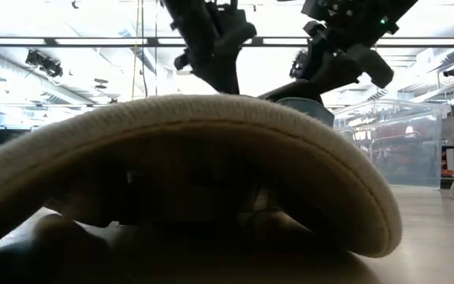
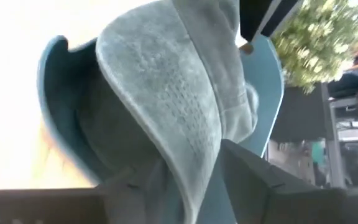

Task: Pick & Place hat
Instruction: Put the dark blue cap into the blue bin

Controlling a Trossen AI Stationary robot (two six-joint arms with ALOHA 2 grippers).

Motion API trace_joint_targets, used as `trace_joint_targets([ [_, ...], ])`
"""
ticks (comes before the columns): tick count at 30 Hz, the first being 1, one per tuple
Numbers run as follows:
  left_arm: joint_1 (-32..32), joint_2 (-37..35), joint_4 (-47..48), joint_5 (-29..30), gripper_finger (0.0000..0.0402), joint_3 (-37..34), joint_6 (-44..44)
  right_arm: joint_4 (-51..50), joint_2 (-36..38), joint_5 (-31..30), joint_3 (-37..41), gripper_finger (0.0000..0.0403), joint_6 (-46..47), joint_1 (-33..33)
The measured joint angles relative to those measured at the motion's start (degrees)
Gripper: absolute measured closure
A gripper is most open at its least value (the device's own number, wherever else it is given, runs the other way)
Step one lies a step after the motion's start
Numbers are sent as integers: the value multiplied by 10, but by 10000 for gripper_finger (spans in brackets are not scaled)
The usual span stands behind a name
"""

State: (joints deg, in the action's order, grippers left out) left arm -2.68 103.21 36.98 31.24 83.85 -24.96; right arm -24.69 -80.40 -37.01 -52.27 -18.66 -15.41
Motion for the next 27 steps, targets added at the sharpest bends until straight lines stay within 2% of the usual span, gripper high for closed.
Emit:
trace_joint_targets([
  [6, 0, 46, -7, -12, 330, 0, -14, -28, 0, -14, 0, 223, 7, -25],
  [13, 10, 109, -13, -31, 394, 1, -16, -27, 4, -54, 0, 220, -9, -56],
  [18, 25, 132, -11, -33, 394, 2, -44, -31, 21, -65, 0, 220, 26, -77],
  [27, 35, 132, -23, -54, 396, 1, -36, -37, 47, -71, 0, 220, 101, -107],
])
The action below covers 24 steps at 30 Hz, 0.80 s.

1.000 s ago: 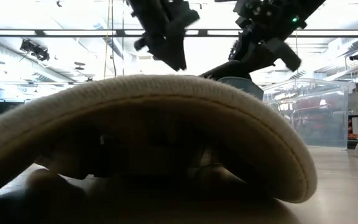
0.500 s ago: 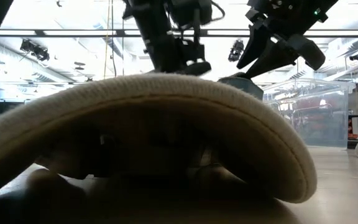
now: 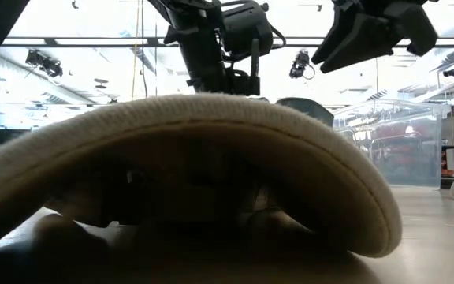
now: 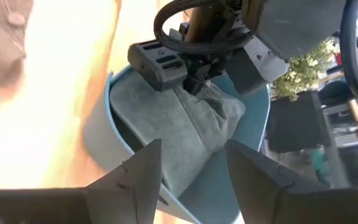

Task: Pick & Place hat
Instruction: Put the dark blue cap into the blue bin

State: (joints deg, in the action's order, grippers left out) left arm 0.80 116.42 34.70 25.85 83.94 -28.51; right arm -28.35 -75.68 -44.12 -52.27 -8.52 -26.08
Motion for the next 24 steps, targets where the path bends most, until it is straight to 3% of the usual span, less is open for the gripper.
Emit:
trace_joint_targets([
  [5, -2, -24, 16, -6, 394, -3, 7, -2, 0, 15, 0, 220, 48, -10],
  [9, -16, -94, 65, 2, 398, -3, 6, -3, 0, 41, 0, 220, 74, -16],
  [17, -69, -229, 84, 93, 392, -2, 29, -2, 0, 48, 0, 220, 125, -18],
  [24, -112, -265, 125, 141, 391, -3, 46, -3, 0, 118, 0, 220, 174, -18],
])
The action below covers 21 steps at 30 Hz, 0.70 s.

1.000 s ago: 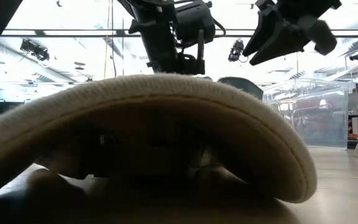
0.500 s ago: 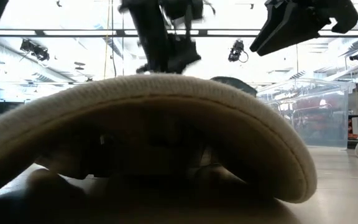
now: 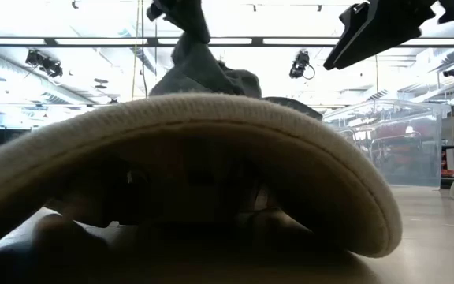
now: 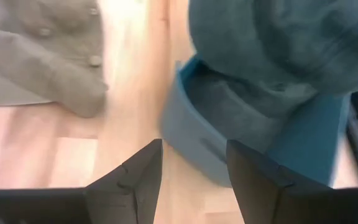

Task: Pick & Place hat
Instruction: Put the dark blue cap into the blue bin

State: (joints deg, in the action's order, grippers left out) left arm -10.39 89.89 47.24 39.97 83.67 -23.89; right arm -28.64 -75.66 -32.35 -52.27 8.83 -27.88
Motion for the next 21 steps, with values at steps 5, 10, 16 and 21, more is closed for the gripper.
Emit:
trace_joint_targets([
  [5, -15, 0, 10, 16, 397, -55, -43, -3, 0, 20, 0, 220, 12, 0],
  [10, -41, 0, -2, 17, 397, -130, -97, -13, 0, 20, 0, 220, 14, 0],
  [16, -75, -17, -129, -8, 398, -249, -144, -15, 0, 20, 0, 220, 14, 0],
  [21, -91, -22, -361, -116, 398, -341, -59, -12, 0, 20, 0, 220, 14, 0],
])
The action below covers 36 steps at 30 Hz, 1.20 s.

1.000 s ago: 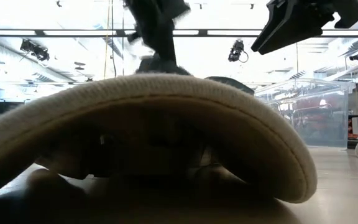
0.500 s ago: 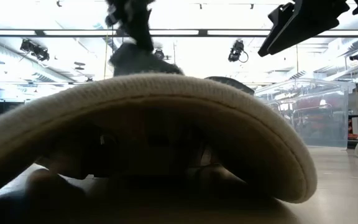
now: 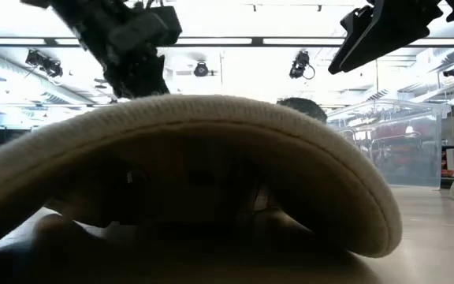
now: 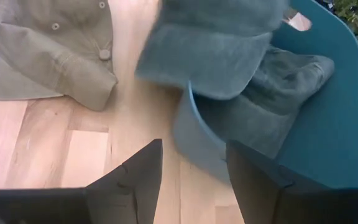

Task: Pick & Place hat
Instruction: Put the dark blue cap into the blue bin

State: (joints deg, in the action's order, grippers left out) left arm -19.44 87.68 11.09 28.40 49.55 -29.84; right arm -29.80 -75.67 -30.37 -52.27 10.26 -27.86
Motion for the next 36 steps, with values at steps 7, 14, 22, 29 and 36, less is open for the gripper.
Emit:
trace_joint_targets([
  [7, -8, 1, -234, -16, 394, -83, 94, 5, 0, 0, 0, 220, 31, 0],
  [14, -6, 1, -248, -16, 389, -88, 76, 5, 0, 0, 0, 220, 82, 0],
  [22, -6, 1, -248, -15, 388, -88, 50, 11, -14, -44, 0, 220, 150, 0],
  [29, -6, 1, -248, 3, 388, -88, 51, 31, -37, -75, 0, 220, 133, 18],
  [36, -3, 1, -250, 34, 388, -88, 65, 32, -56, -38, 0, 220, 137, 20],
])
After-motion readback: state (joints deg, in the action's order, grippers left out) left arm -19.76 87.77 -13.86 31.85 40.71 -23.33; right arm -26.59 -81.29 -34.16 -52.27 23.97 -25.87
